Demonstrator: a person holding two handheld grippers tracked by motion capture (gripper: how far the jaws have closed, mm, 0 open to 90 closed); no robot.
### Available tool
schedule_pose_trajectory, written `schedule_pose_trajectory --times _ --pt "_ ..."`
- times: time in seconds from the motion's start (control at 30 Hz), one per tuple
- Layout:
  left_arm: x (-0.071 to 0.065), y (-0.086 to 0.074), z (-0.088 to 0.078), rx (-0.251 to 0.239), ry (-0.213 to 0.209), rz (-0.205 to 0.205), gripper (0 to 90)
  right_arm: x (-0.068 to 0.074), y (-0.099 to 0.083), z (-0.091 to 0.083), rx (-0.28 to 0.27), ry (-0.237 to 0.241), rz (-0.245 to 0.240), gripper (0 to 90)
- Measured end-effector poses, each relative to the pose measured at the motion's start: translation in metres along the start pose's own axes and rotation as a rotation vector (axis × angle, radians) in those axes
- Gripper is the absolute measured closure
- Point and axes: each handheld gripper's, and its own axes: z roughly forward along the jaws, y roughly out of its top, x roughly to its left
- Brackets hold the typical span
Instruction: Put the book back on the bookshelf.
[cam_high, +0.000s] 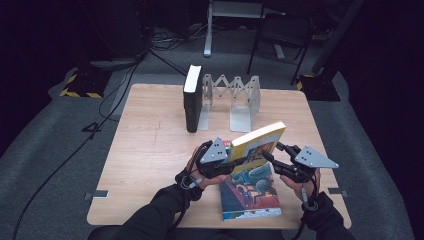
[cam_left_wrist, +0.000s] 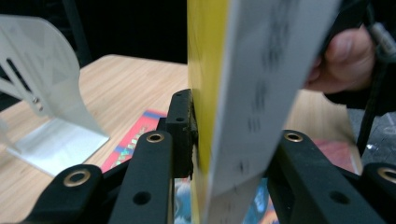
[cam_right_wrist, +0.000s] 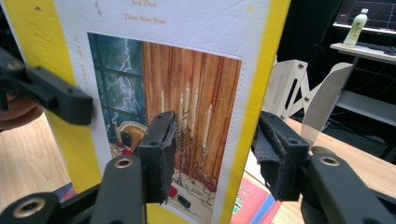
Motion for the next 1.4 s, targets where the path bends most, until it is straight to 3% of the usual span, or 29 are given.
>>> schedule_pose_trajectory --times 0.2,0.43,0.53,0.7,0.87,1.0,1.1,1.23,1.4 --pt "0.001 0.014 -0.003 -0.048 -0.003 0.003 66.2 0.0 0.0 -0.001 0.0 -0.004 -0.006 52.2" --pt "0.0 0.024 0.007 -0.057 0.006 -0.004 60.8 -0.001 0.001 -0.002 0.006 0.003 -0.01 52.6" --pt "0.0 0.025 0.007 -0.067 0.02 0.0 69.3 -0.001 0.001 -0.003 0.013 0.008 -0.012 52.6" --pt "-0.001 0.028 0.008 -0.053 0.051 0.018 74.2 -0.003 0.0 -0.006 0.023 0.018 -0.014 48.8" --pt "0.002 0.028 0.007 -0.051 0.069 0.005 74.5 -0.005 -0.006 -0.013 0.105 0.043 -0.012 39.7" --pt "0.003 0.029 0.006 -0.041 0.078 0.019 74.7 -0.016 -0.016 -0.024 0.19 0.062 -0.007 34.9" --pt "0.004 0.031 0.005 -0.033 0.099 0.016 74.8 -0.027 -0.026 -0.036 0.233 0.009 0.017 33.9" --pt "0.008 0.033 0.002 -0.029 0.13 0.014 74.9 -0.041 -0.039 -0.048 0.254 -0.054 0.086 33.9" --pt "0.012 0.035 -0.004 -0.044 0.193 0.009 74.9 -0.048 -0.05 -0.049 0.311 -0.087 0.086 33.9"
